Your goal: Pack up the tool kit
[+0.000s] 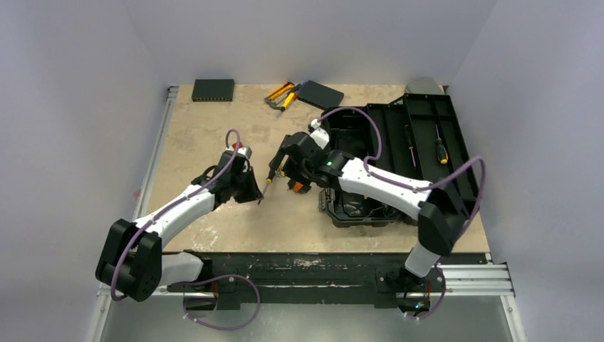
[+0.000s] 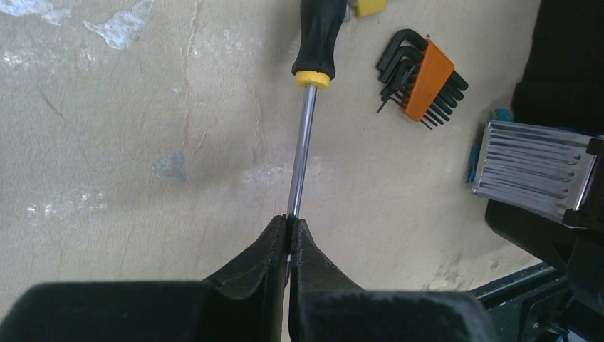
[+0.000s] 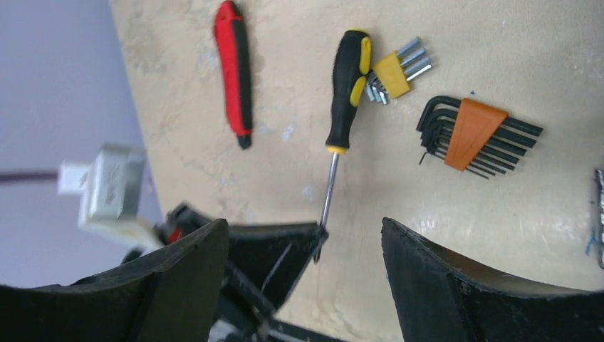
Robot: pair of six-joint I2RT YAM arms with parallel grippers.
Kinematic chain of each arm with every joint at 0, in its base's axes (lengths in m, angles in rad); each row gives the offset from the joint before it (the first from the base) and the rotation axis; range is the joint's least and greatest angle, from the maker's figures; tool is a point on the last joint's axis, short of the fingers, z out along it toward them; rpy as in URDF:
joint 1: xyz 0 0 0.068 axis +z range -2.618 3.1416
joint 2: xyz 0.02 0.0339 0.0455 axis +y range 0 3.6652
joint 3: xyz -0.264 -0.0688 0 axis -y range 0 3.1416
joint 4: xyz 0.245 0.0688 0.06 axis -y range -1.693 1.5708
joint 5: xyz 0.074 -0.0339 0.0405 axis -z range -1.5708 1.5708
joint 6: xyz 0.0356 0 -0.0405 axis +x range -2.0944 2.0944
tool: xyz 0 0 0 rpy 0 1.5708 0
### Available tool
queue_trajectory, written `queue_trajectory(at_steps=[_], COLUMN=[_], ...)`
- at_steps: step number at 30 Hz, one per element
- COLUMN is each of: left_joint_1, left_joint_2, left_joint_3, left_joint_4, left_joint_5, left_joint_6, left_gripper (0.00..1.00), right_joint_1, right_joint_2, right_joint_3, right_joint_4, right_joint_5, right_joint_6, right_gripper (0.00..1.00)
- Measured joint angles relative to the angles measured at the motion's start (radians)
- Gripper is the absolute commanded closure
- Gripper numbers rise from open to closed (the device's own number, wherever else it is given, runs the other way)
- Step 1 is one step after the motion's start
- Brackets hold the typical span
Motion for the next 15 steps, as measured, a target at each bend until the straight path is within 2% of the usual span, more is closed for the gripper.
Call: queue_trajectory(at_steps=[6, 15], left_joint_1=[0.0, -0.001], left_joint_2=[-0.045, -0.071], left_joint_3=[-0.068, -0.116], left_joint_4=[0.049, 0.093], left_joint_5=[0.007, 0.05], left_joint_6=[-0.015, -0.015], left_gripper=[1.0, 1.0], right_joint_1=[-0.003, -0.003], right_joint_2=[0.209, 0.348], right_joint_3=[0.088, 0.091], right_joint_4=[-0.032, 0.017], right_joint_5=[0.02, -0.053], right_joint_6=[0.092, 0.11], right_gripper=[0.25, 0.26])
